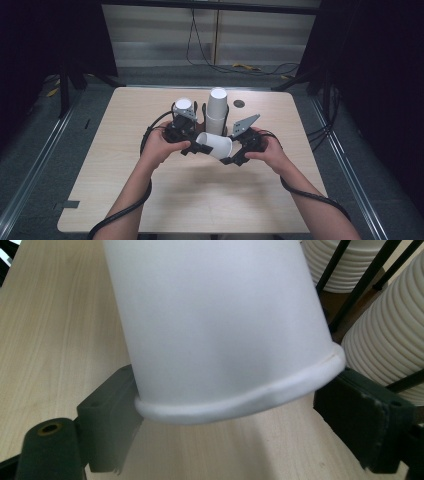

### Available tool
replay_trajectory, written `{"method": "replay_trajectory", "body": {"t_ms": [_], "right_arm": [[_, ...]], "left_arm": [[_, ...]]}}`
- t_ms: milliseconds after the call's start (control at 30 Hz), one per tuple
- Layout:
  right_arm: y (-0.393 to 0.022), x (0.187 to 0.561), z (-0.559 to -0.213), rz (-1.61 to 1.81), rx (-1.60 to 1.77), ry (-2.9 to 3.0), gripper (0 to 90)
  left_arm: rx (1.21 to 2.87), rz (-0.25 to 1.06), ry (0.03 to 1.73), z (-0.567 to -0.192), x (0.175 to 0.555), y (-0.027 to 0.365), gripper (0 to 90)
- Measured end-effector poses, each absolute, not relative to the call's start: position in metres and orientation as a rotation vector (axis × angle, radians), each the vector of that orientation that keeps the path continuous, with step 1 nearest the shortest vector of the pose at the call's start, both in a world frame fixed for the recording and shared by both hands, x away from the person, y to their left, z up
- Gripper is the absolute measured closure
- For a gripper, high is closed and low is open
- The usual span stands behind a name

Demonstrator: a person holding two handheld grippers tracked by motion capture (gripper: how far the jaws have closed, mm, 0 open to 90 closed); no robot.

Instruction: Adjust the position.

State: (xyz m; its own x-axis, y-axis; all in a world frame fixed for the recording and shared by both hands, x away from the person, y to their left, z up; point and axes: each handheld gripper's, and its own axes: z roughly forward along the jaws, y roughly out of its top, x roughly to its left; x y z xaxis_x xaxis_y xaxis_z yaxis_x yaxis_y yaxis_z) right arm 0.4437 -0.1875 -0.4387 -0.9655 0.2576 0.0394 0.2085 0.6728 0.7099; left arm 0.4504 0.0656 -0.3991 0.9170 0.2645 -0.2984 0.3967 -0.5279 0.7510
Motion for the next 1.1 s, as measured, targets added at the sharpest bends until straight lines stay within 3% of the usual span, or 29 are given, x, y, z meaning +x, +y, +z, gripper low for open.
{"method": "replay_trajectory", "body": {"t_ms": [1100], "right_arm": [[-0.1847,0.4417,-0.4372,1.196,0.328,2.804,18.6]], "left_arm": [[2.161,-0.218,0.502,-0.4034,0.4525,0.0627,33.0]]}}
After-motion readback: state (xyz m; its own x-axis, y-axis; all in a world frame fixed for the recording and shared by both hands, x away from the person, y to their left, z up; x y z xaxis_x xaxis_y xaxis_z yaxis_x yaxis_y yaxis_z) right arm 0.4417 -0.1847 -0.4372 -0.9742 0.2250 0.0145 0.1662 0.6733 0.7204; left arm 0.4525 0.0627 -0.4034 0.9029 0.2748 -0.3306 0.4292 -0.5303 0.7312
